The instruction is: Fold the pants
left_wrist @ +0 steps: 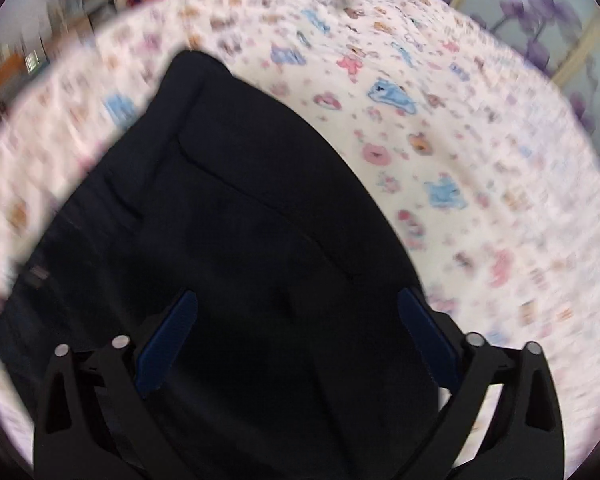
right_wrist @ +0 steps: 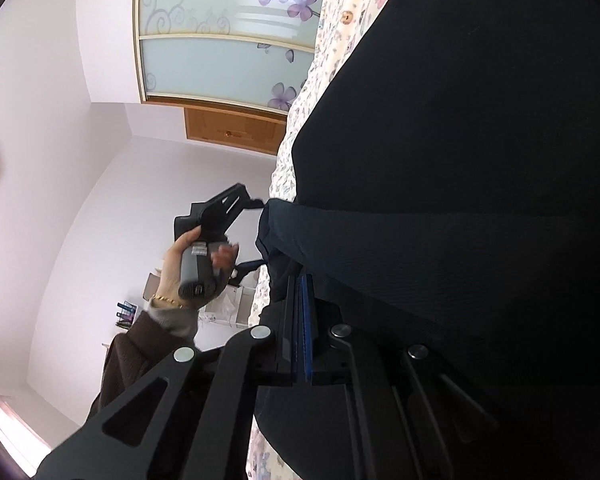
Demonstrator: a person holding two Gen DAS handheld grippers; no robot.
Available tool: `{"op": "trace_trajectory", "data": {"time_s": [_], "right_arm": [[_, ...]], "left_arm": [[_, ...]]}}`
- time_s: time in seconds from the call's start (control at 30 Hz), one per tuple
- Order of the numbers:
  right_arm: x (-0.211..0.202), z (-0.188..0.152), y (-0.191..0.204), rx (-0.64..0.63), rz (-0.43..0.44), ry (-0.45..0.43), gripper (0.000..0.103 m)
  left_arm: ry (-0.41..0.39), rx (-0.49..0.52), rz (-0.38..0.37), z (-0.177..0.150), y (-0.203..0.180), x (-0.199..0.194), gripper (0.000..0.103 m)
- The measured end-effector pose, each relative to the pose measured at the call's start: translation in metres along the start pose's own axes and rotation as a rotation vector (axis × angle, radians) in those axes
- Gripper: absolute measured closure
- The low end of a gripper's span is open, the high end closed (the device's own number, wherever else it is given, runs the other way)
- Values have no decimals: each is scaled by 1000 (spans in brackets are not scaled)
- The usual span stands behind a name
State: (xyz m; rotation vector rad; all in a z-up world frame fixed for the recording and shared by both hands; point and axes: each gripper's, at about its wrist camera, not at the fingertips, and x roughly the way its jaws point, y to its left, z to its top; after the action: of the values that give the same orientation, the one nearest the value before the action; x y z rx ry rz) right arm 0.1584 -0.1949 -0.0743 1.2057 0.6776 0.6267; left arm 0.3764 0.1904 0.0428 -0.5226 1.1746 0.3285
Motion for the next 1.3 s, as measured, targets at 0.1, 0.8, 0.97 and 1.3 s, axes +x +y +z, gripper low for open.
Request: {"op": "trace_trajectory", "data": {"time_s": [0.1, 0.8, 0.97, 1.3], "right_arm": [[6, -5, 6, -6, -1, 10, 100], [-10, 5, -1, 9, 96, 44, 91], [-8, 2, 6, -12, 142, 113, 51], [-110, -38, 47, -135, 15, 263, 26]], "left_arm": [[28, -82, -246, -6, 8, 1, 13], [-259, -142, -317, -53, 76, -67, 95], [-400, -172, -433, -116, 142, -131, 95], [-445, -431, -494, -258, 275, -76, 88]]}}
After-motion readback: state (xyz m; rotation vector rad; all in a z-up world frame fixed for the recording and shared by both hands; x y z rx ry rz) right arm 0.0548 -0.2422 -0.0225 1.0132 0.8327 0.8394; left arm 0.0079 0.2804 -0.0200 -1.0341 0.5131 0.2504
